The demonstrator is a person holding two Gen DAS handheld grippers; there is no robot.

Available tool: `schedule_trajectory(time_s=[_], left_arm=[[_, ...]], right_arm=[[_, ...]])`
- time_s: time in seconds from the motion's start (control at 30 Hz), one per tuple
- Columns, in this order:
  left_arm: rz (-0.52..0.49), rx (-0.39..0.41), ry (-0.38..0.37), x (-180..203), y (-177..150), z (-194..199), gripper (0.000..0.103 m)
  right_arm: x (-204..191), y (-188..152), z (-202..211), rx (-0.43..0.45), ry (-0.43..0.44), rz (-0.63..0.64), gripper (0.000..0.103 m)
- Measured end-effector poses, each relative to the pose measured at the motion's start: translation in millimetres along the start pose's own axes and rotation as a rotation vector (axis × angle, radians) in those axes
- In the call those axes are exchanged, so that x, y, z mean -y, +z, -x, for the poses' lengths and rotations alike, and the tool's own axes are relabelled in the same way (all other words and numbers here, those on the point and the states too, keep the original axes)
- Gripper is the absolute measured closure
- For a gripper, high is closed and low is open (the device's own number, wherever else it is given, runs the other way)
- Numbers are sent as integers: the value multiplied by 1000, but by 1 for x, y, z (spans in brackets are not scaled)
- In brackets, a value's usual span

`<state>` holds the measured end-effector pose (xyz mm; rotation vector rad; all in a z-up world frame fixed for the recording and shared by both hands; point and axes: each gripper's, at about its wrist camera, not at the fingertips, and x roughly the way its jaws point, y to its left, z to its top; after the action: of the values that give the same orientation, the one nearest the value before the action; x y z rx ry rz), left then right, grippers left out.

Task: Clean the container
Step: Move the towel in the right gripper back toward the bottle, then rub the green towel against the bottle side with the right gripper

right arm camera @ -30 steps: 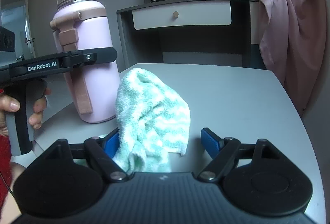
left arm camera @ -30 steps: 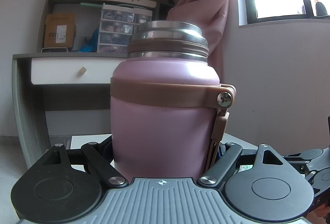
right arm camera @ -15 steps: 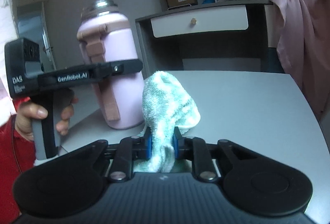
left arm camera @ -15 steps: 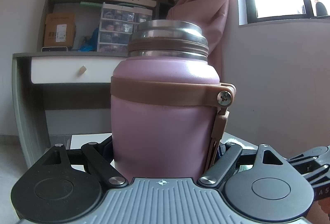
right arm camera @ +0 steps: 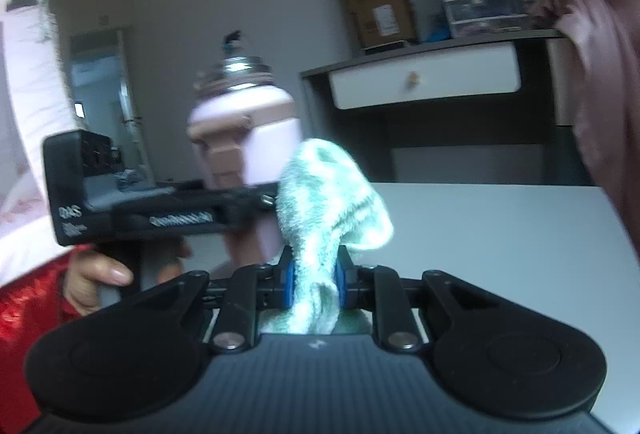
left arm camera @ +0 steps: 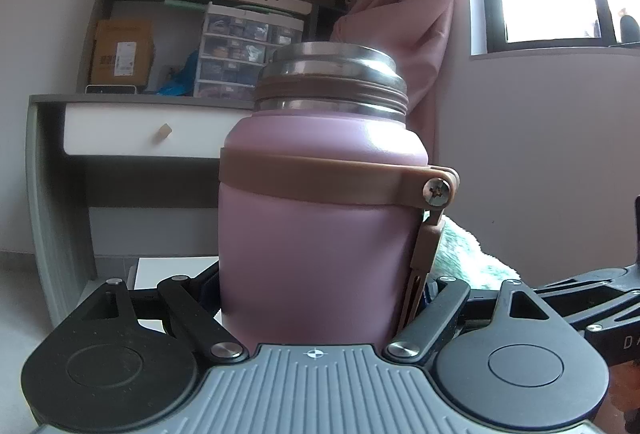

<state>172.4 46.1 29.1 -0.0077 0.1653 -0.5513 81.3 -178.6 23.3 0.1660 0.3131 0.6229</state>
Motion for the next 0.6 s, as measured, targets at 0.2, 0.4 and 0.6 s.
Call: schedule_trajectory(time_s=[0.2, 0.4, 0.6], left_arm=[[-1, -1, -6, -4, 3, 0, 19], [-3, -1, -6, 1, 5, -1, 19], [2, 0, -3, 5, 6, -4, 19]], right_arm=[[5, -5, -22, -25, 33, -84, 84], [6, -14, -35, -116, 3, -86, 84], [7, -9, -25, -91, -7, -111, 84]])
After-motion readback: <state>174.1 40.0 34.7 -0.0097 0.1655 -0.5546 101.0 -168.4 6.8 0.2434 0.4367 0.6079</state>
